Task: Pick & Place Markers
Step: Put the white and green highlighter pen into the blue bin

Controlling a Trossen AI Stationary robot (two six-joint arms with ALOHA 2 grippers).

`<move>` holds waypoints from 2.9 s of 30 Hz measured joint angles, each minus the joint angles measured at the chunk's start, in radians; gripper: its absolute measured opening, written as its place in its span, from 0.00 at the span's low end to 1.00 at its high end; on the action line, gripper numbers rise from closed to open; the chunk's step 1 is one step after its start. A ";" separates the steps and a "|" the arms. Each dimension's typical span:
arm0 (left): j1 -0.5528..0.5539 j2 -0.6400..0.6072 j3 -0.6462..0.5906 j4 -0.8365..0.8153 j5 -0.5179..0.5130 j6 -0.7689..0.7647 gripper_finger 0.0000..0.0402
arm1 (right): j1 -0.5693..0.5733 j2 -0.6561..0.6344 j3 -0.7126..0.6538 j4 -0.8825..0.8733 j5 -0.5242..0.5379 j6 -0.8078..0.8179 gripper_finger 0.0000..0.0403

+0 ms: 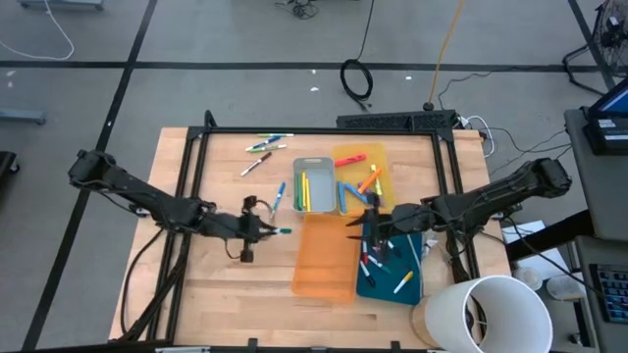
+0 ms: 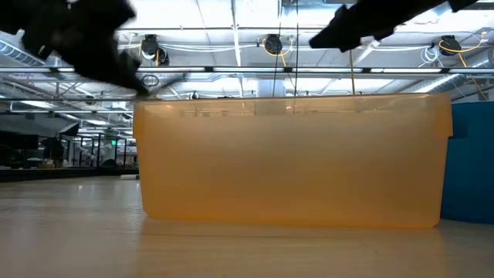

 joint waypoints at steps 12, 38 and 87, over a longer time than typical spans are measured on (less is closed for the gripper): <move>0.223 0.098 -0.033 0.740 0.552 0.325 0.08 | -0.132 0.212 -0.022 0.504 -0.007 -0.233 0.31; 0.309 0.390 0.129 0.797 0.773 0.277 0.08 | -0.109 0.310 0.070 0.651 -0.265 -0.271 0.31; 0.317 0.413 0.218 0.645 0.656 0.075 0.19 | -0.106 0.324 0.070 0.589 -0.230 -0.354 0.09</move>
